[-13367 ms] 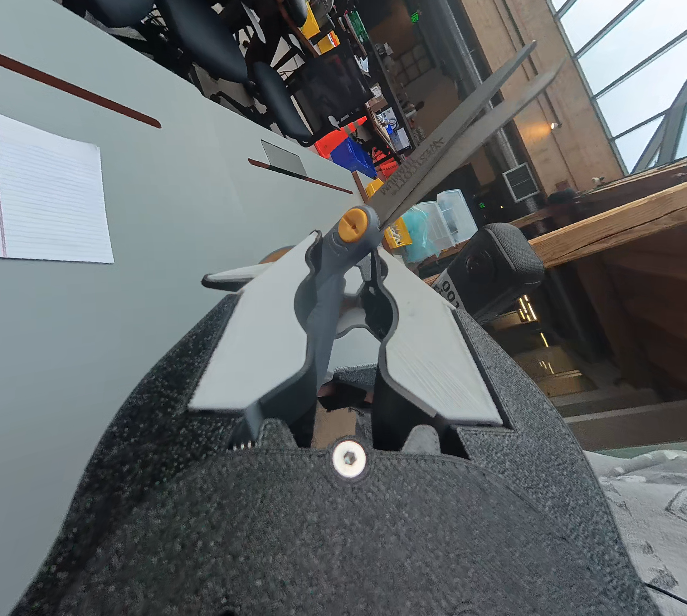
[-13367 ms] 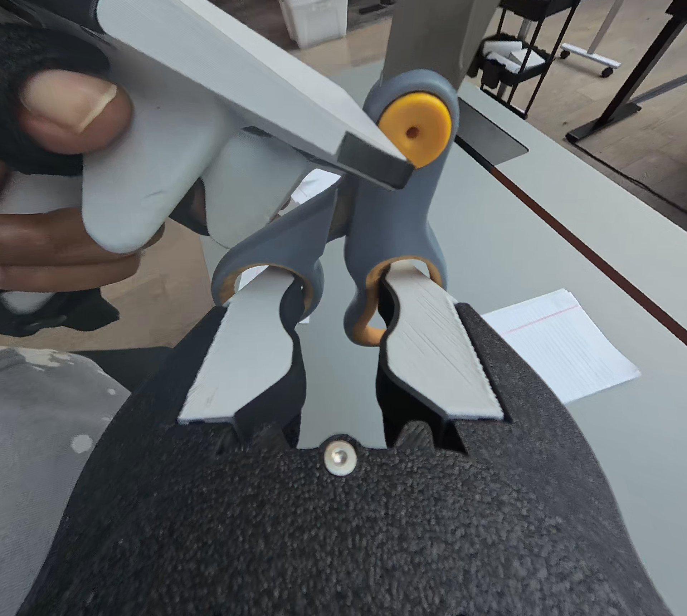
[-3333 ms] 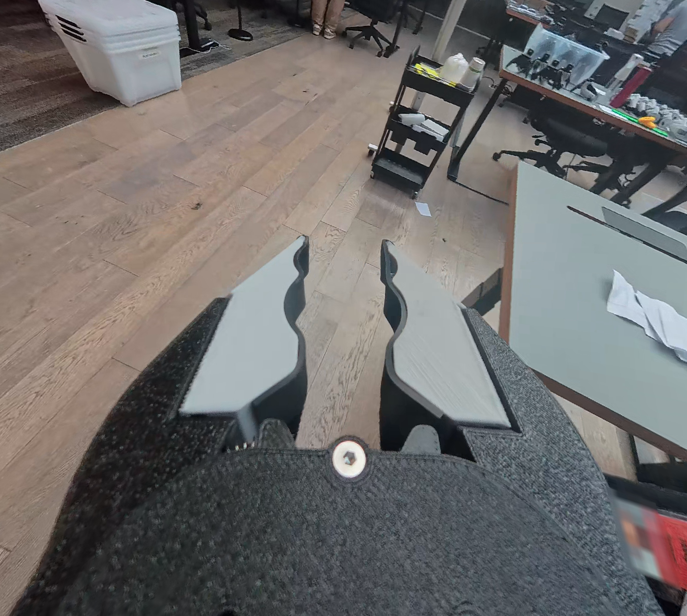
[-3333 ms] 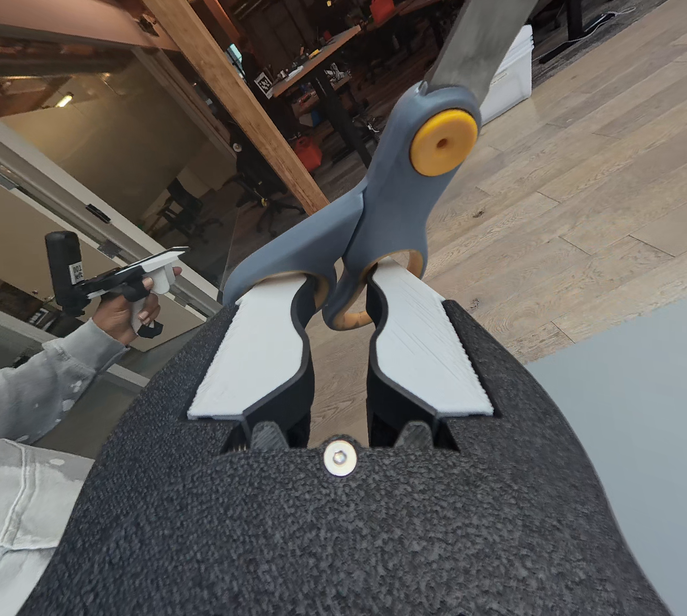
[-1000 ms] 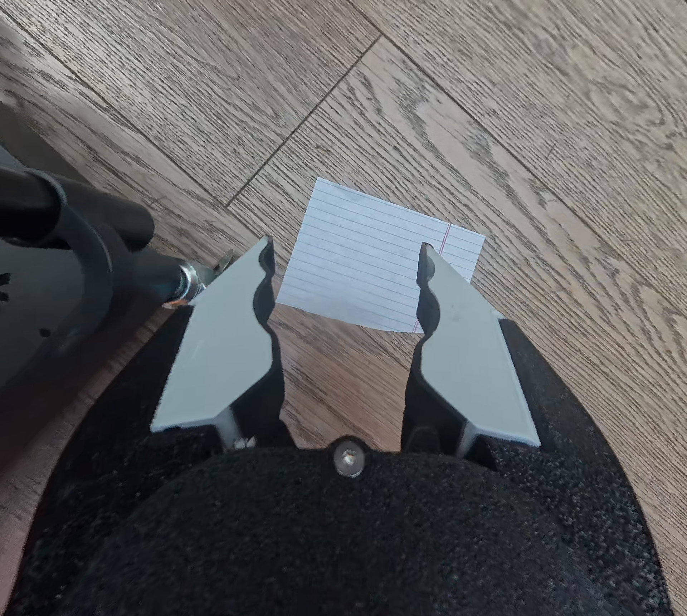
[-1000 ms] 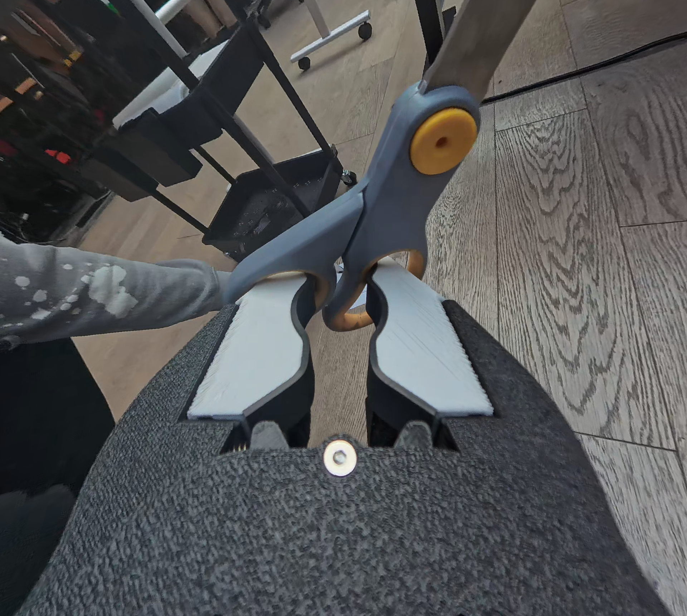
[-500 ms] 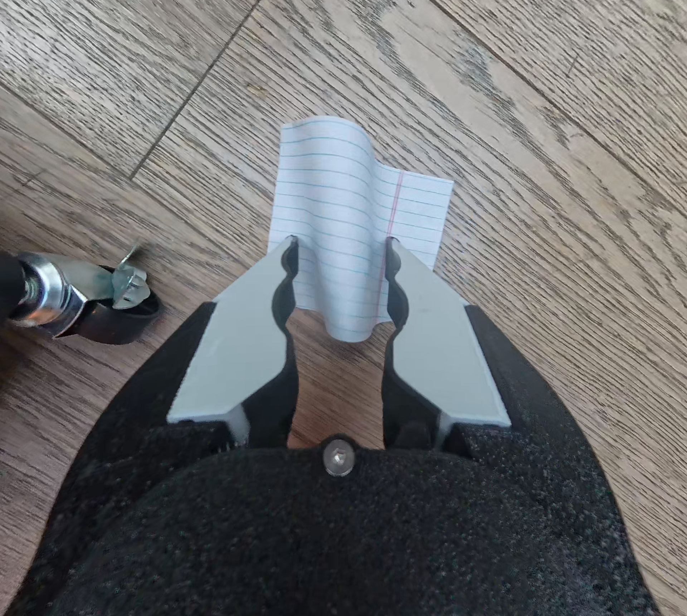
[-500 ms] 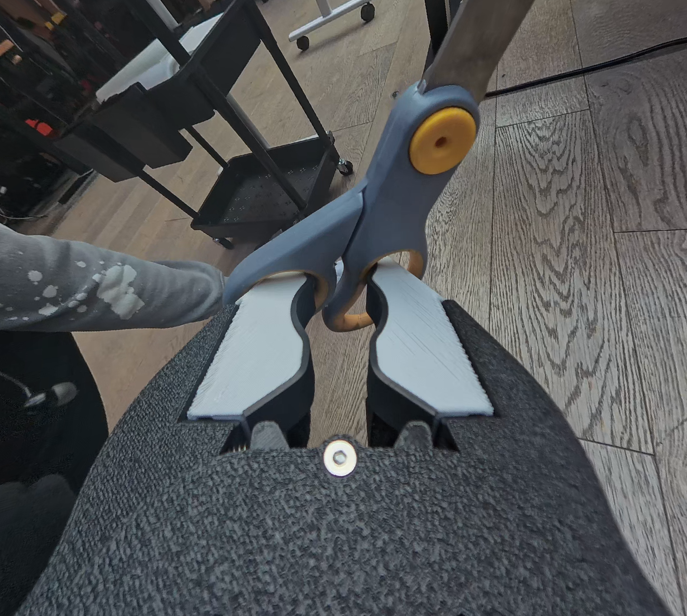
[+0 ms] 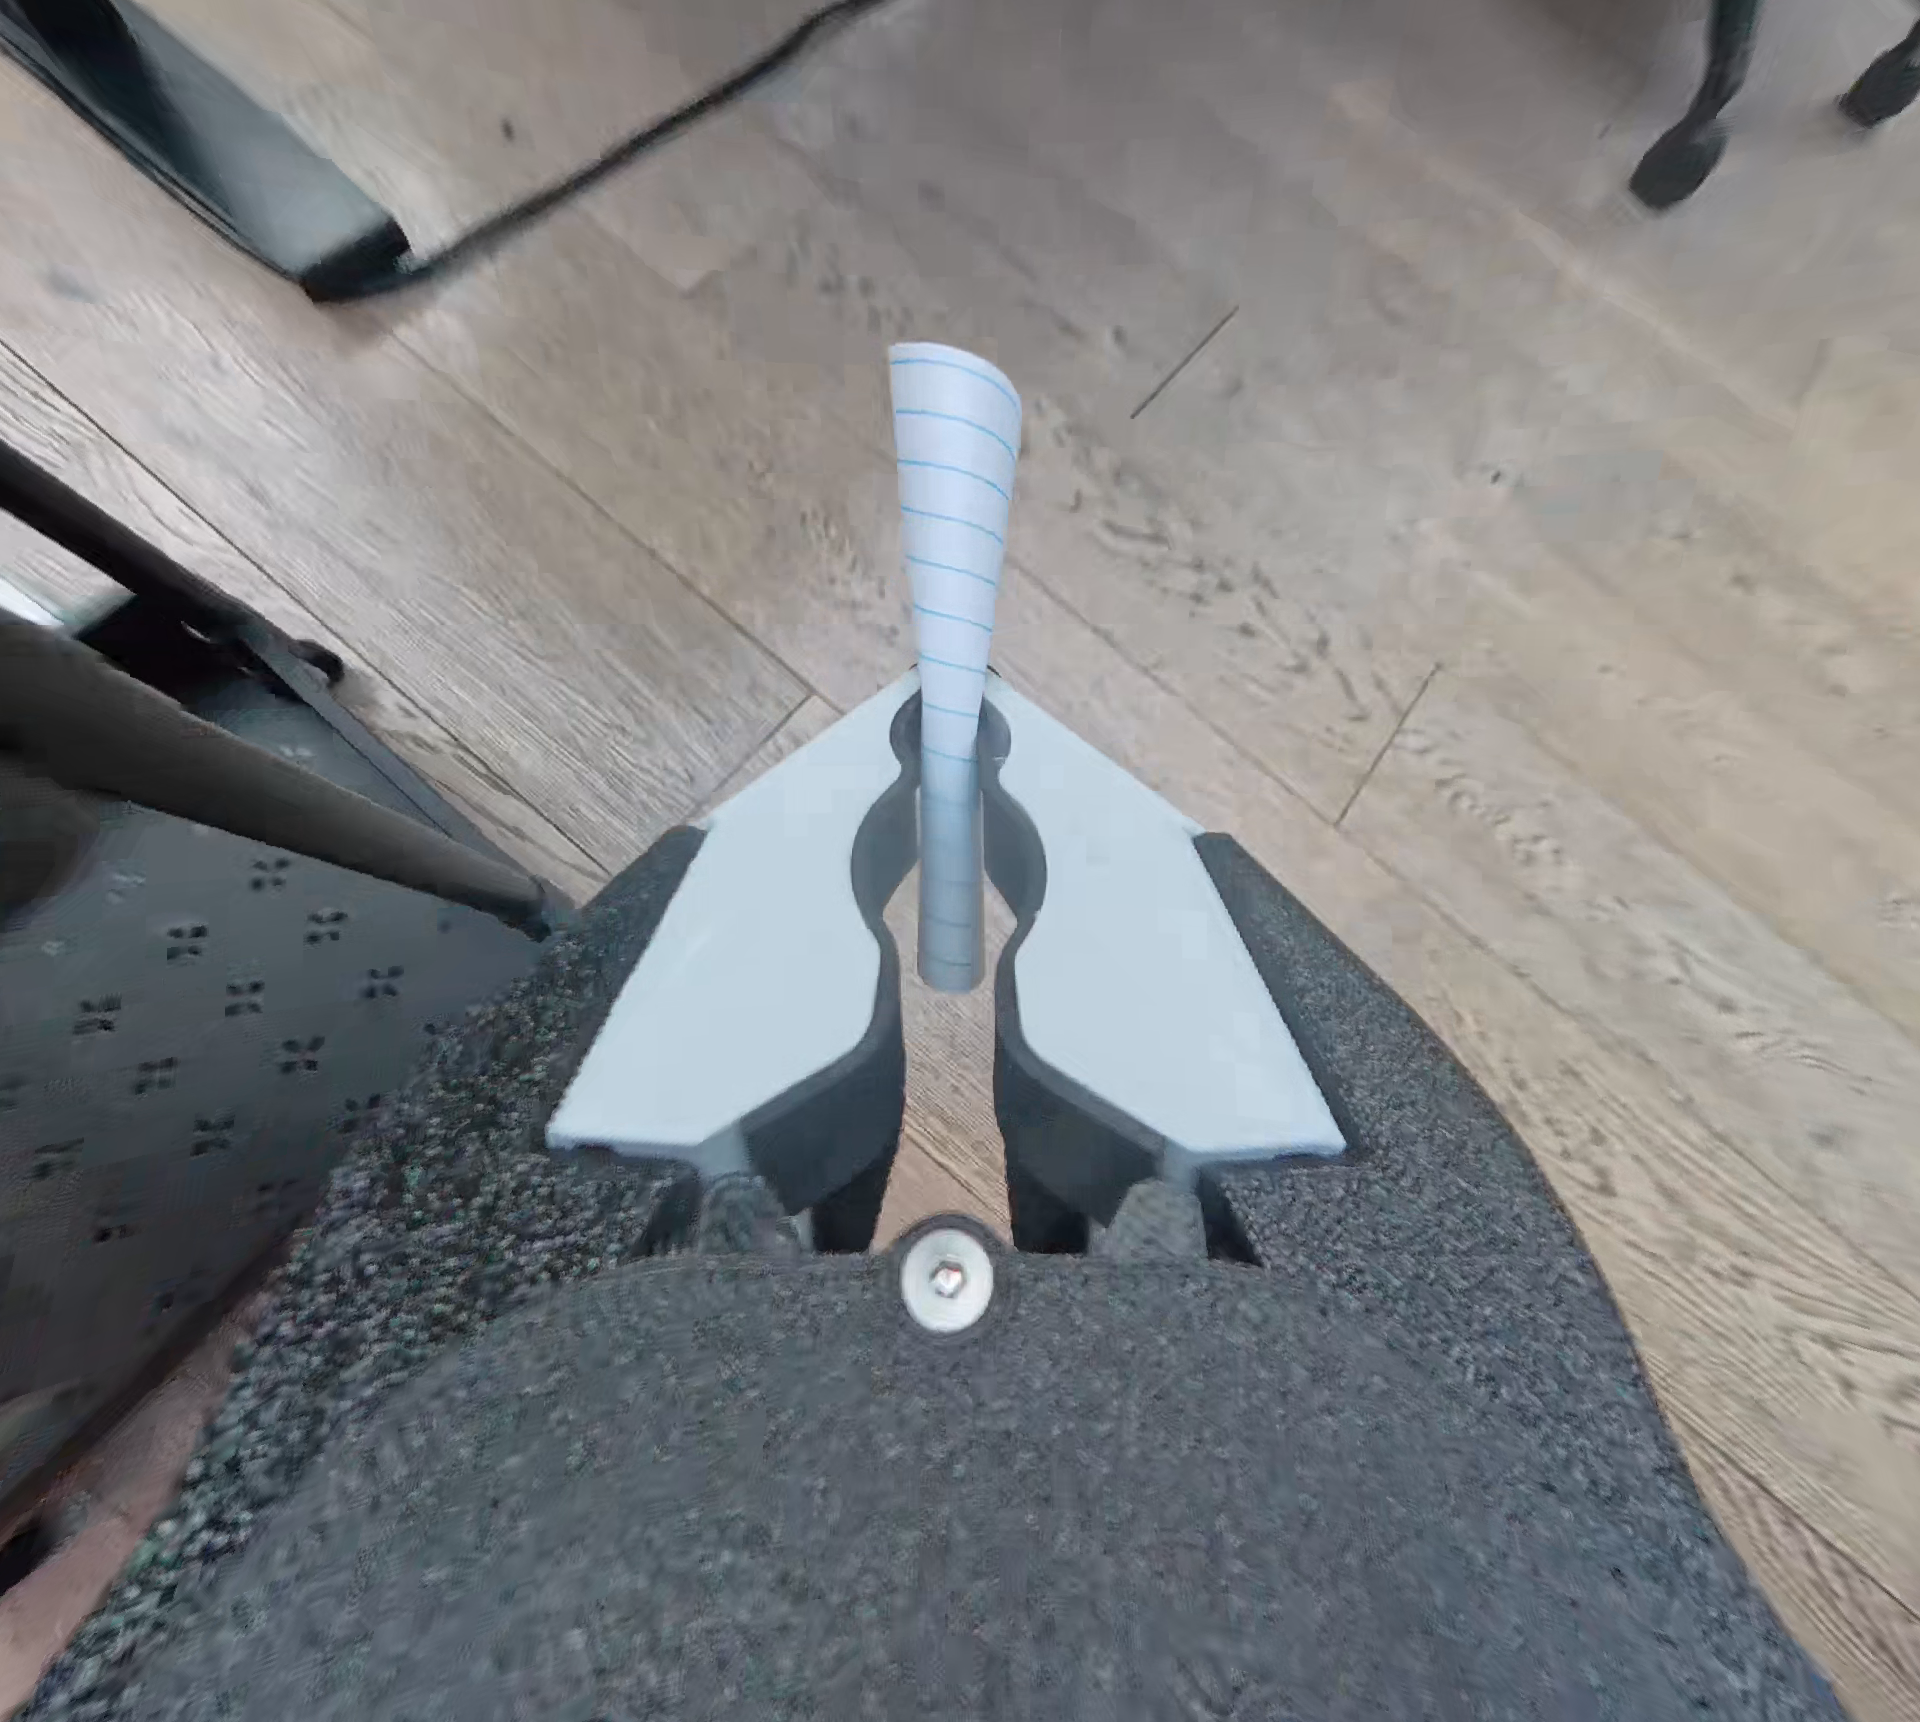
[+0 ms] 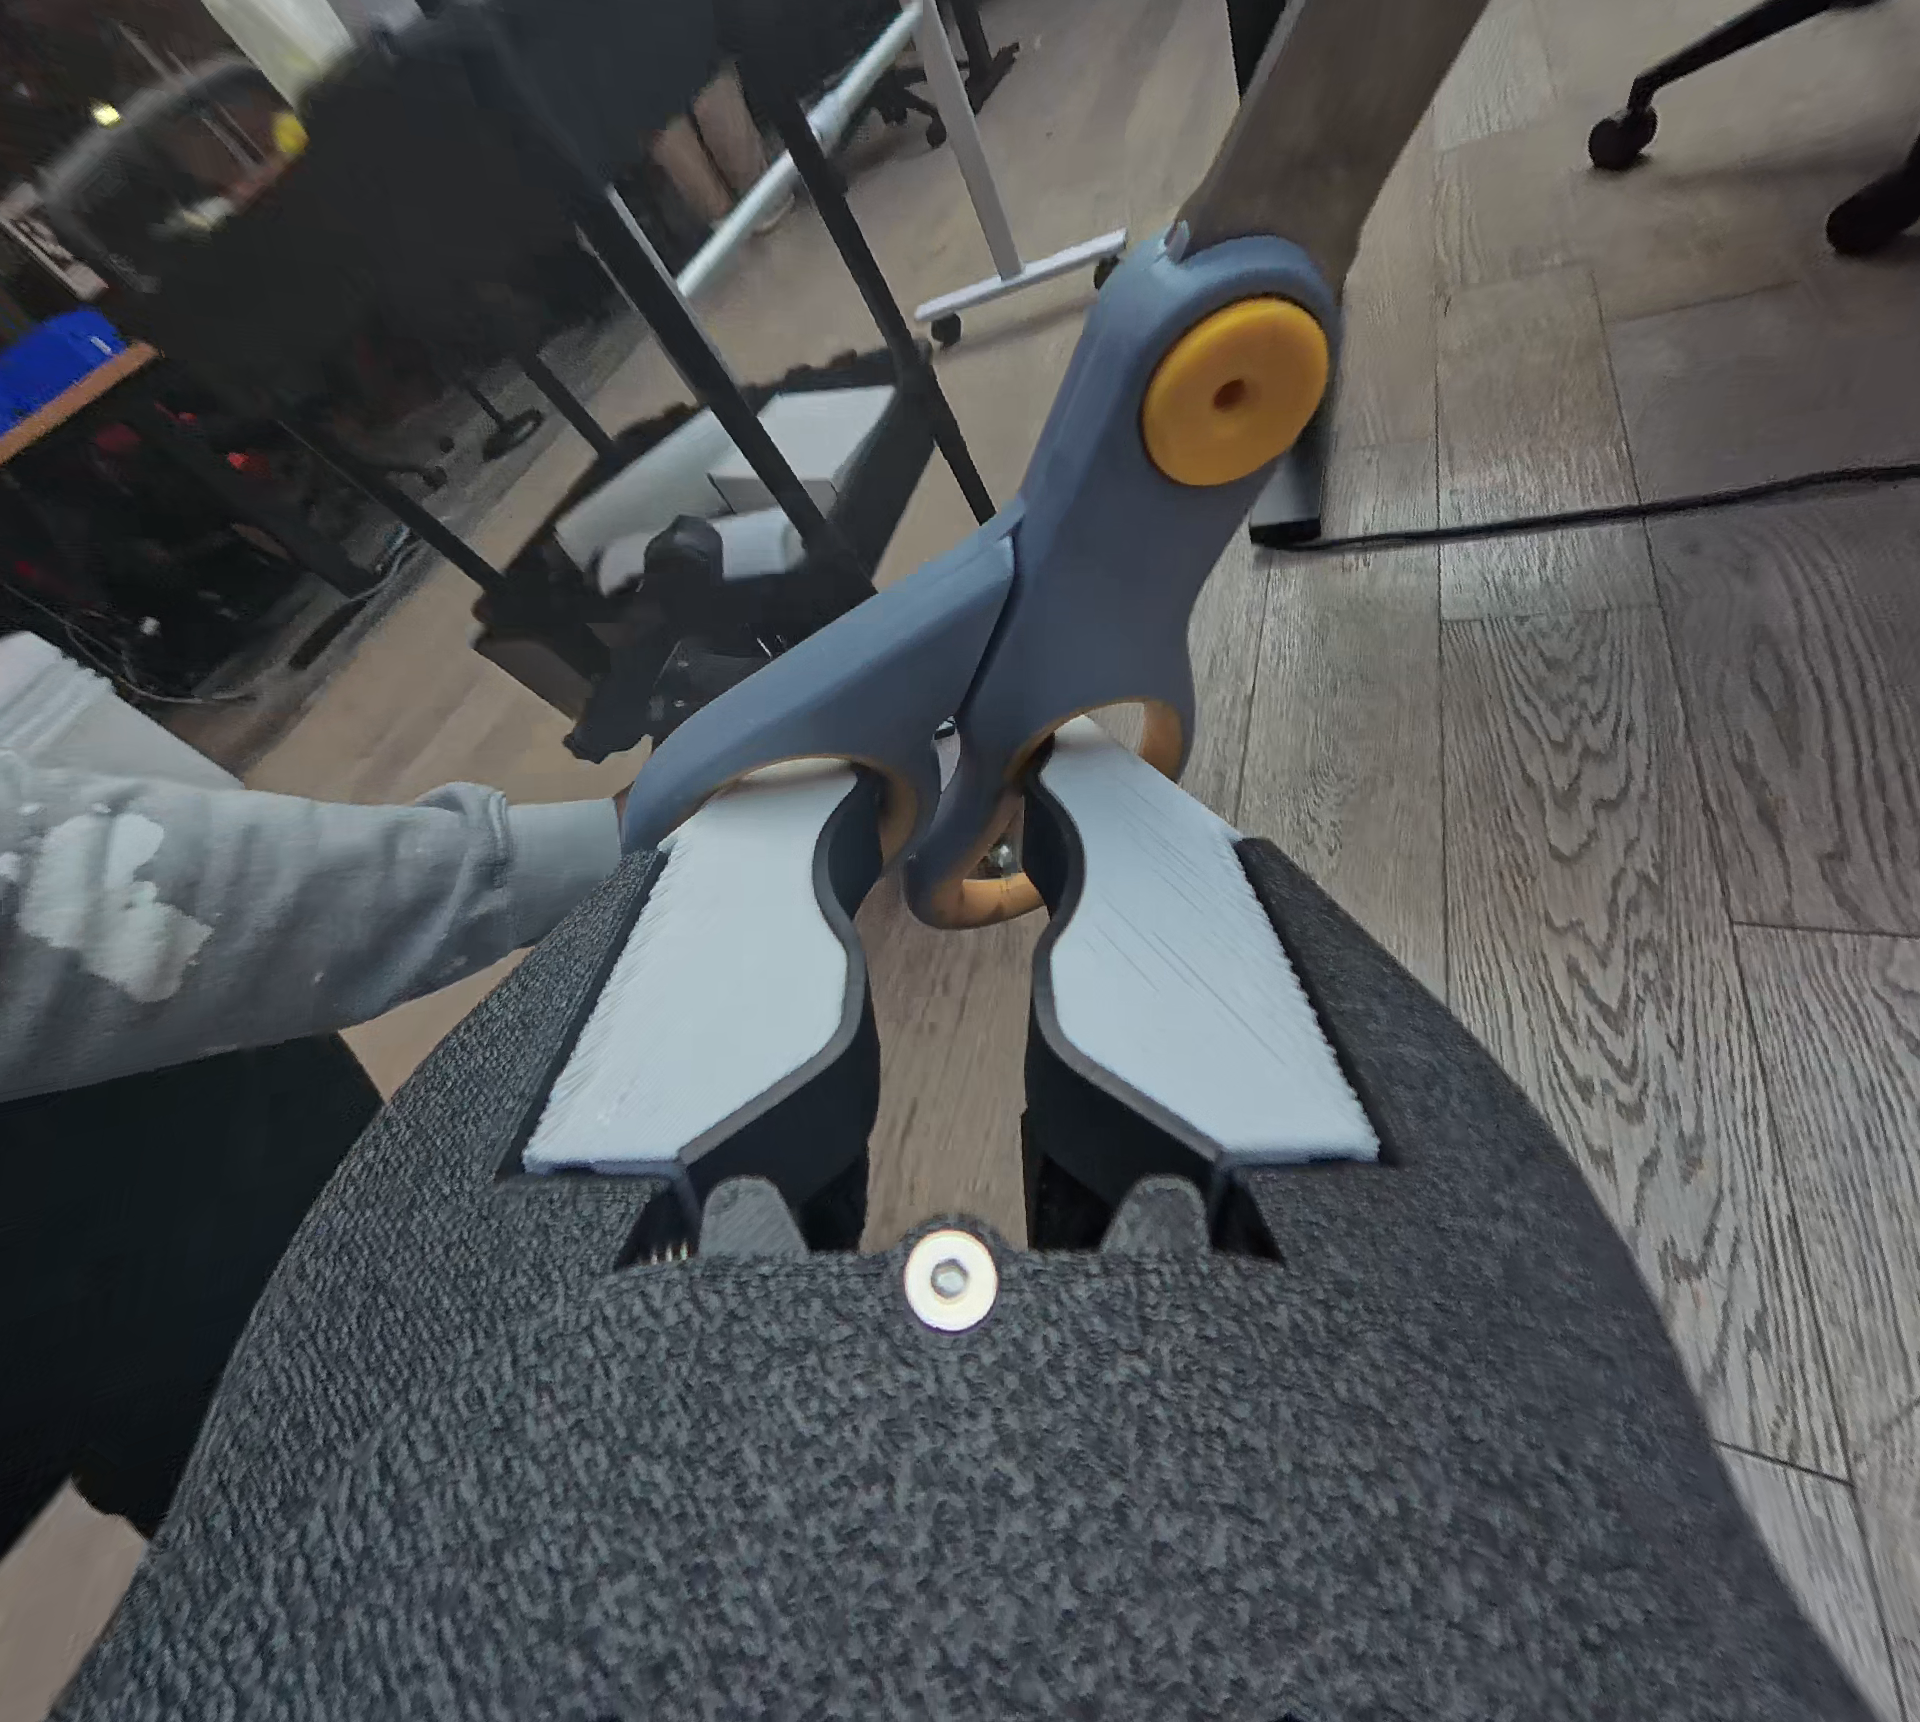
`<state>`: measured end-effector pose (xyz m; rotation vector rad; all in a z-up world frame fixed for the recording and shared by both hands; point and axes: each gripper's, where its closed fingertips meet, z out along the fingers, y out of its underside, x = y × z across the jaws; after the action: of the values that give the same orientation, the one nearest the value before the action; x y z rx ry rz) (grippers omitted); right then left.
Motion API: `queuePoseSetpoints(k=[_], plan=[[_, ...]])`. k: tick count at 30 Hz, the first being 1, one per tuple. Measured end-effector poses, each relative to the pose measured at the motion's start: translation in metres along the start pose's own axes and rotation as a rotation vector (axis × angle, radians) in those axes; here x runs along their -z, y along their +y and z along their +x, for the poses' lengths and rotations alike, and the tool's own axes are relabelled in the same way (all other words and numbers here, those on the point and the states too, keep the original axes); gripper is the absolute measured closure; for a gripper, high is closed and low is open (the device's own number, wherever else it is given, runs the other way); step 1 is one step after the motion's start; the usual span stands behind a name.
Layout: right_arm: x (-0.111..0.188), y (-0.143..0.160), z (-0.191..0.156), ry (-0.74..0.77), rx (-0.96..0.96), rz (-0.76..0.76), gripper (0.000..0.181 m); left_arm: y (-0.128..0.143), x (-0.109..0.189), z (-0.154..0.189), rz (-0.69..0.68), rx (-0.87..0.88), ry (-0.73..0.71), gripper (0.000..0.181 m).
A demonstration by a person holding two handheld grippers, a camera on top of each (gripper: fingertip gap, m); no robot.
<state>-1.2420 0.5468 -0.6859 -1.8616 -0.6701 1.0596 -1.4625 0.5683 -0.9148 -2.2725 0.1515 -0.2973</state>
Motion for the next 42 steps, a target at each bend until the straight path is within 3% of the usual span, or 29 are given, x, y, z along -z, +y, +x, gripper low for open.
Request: queuePoseSetpoints(k=[5, 9, 13, 17, 22, 31, 37, 42], plan=[[0.064, -0.149, -0.093, 0.006, -0.048, 0.103, 0.161, -0.167, 0.184, 0.051, 0.131, -0.080, -0.054, 0.174], [0.144, -0.252, -0.169, -0.021, -0.036, 0.120, 0.161, -0.263, 0.323, 0.085, 0.140, -0.188, -0.153, 0.175], [0.237, -0.303, -0.237, -0.028, 0.040, 0.093, 0.161, -0.316, 0.435, 0.138, 0.162, -0.248, -0.167, 0.175], [0.340, -0.303, -0.296, 0.049, 0.099, 0.124, 0.161, -0.332, 0.521, 0.213, 0.184, -0.342, -0.124, 0.175], [0.475, -0.231, -0.372, 0.226, 0.072, 0.183, 0.161, -0.298, 0.595, 0.323, 0.215, -0.412, 0.024, 0.175], [0.754, -0.061, -0.522, 0.603, -0.114, 0.191, 0.161, -0.139, 0.696, 0.576, 0.067, -0.508, 0.366, 0.174], [0.928, 0.026, -0.580, 0.761, -0.135, 0.203, 0.161, -0.049, 0.731, 0.748, -0.002, -0.557, 0.473, 0.175], [1.069, 0.086, -0.599, 0.754, -0.122, 0.192, 0.161, 0.017, 0.737, 0.901, -0.031, -0.525, 0.513, 0.173]])
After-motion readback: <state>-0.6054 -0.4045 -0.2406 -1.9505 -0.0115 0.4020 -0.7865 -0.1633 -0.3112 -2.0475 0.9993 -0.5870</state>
